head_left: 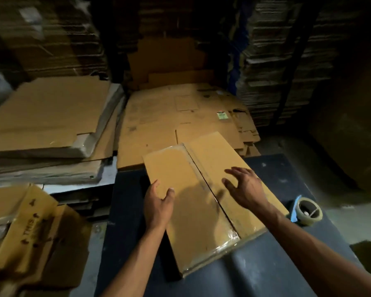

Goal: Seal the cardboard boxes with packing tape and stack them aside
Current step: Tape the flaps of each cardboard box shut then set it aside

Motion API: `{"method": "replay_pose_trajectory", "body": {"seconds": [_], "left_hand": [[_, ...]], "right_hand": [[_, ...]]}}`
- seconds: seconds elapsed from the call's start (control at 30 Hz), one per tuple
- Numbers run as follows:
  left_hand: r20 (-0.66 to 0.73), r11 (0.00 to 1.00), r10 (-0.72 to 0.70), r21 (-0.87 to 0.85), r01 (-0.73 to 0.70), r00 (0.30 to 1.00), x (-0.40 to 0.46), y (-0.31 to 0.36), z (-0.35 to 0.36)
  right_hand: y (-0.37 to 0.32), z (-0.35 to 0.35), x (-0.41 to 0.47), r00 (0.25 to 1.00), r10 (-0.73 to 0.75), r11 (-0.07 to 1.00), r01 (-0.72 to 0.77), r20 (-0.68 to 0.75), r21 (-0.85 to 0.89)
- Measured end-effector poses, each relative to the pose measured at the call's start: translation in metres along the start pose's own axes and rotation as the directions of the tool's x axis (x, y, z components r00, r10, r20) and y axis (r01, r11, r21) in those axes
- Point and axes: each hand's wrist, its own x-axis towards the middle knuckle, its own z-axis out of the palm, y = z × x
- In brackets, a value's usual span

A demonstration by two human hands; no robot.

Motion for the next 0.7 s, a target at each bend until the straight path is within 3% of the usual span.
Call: {"method": "replay_pose_trajectory", "body": {"seconds": [0.17,0.37,0.5,0.7], "left_hand": [[-0.057,0.972,-0.227,-0.082,0.222,0.972,0.021,0.018,0.018],[-0.083,0.869,-0.487,-0.144,0.473,0.870,0.037,0.036,0.052],[-0.145,0.862,-0.506,-0.123,0.492,0.850,0.042,0.037,0.060],[-0.210,0.918,-0.396,-0.075,0.389,0.894,0.011,0.051,0.041]], "right_hand": [[0.045,-0.012,0.064,0.965,0.161,0.984,-0.174,0.206,0.044],[0.070,0.004,0.114,0.885,0.224,0.930,-0.319,0.409,0.181],[0.067,0.016,0.122,0.875,0.216,0.915,-0.336,0.434,0.223],[0.064,-0.017,0.104,0.917,0.145,0.898,-0.280,0.372,0.340]]}}
